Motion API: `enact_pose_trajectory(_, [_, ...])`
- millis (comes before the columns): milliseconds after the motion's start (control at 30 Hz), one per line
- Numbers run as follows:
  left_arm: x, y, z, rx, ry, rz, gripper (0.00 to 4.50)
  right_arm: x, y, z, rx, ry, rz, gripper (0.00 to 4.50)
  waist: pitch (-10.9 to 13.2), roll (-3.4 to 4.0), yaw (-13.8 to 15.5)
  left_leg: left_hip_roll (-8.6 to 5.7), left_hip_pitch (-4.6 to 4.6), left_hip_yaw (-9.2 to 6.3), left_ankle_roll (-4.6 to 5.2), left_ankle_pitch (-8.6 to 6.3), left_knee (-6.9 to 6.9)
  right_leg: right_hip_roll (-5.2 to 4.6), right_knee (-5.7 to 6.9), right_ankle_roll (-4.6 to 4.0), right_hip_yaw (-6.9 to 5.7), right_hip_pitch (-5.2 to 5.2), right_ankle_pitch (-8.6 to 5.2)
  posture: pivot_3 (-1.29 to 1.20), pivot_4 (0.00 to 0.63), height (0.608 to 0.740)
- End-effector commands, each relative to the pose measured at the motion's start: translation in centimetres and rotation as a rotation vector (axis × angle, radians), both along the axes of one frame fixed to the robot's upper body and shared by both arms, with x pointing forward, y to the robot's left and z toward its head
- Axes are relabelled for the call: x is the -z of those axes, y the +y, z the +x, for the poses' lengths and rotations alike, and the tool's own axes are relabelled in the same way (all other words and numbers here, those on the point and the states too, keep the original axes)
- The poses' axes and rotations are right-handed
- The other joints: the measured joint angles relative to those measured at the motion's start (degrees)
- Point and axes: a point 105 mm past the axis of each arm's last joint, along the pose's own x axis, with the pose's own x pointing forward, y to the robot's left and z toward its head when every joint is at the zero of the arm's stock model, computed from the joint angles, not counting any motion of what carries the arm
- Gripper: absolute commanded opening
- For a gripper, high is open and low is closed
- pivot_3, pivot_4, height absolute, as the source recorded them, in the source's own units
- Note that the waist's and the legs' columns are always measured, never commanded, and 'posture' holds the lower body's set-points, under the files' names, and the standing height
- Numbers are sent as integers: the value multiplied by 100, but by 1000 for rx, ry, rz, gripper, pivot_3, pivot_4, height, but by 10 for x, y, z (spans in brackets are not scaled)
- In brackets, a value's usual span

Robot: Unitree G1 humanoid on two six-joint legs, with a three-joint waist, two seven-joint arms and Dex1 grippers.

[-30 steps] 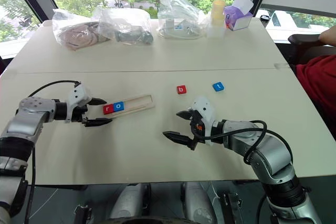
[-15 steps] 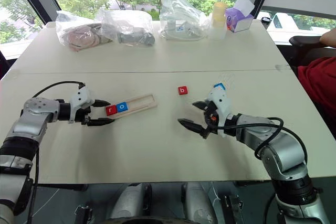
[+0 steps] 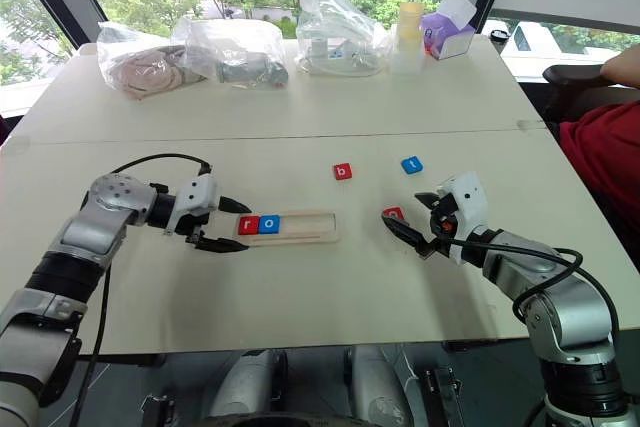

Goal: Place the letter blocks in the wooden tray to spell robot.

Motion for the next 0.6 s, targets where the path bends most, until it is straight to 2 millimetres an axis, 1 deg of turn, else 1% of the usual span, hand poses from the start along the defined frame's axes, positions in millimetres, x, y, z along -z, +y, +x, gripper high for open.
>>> enact_pose_trajectory(33, [-7,-4,2,23,-18,-8,3114,-12,6,-2,-12,-62,0,4500,0,0,16,0,0,0,1,0,0,0,0,1,0,0,0,0,150,740])
enact_pose_trajectory(100, [-5,-4,1,20,4,-8,4155,-11,6,-2,-18,-56,0,4500,0,0,21,0,-1,0,1,-1,0,-1,0,1,0,0,0,0,150,740])
enact_pose_trajectory(133, [-5,-4,0,19,9,-8,4476,-10,7,-2,-21,-53,-2,4500,0,0,18,0,-1,0,1,-1,1,-1,0,1,0,0,0,0,150,740])
enact_pose_trajectory(300, [-6,-2,1,-28,-9,-18,4476,-11,9,2,-23,-53,-1,4500,0,0,10,0,0,0,1,-1,1,-1,0,1,0,0,0,0,150,740])
enact_pose_trajectory(367, [-9,2,-1,-42,-17,-19,4476,-13,12,9,1,-68,-2,4500,0,0,-1,0,0,1,1,-1,1,-2,0,1,1,0,0,0,150,740])
enact_pose_trajectory(433, [-15,7,-1,-72,-23,-32,4476,-14,17,22,48,-82,2,4500,0,0,-15,3,2,1,1,-1,1,1,1,1,1,0,1,0,150,740])
enact_pose_trajectory(533, [-31,17,-7,-122,-17,-64,4476,-13,45,42,67,-68,9,4500,3,-3,-73,12,3,1,1,0,0,10,5,-6,1,-4,5,0,150,740])
enact_pose_trajectory(600, [-40,26,-13,-156,-9,-68,4476,-17,62,55,82,-55,28,4500,3,-3,-114,13,2,-1,1,0,0,10,9,-8,0,-7,5,0,150,740])
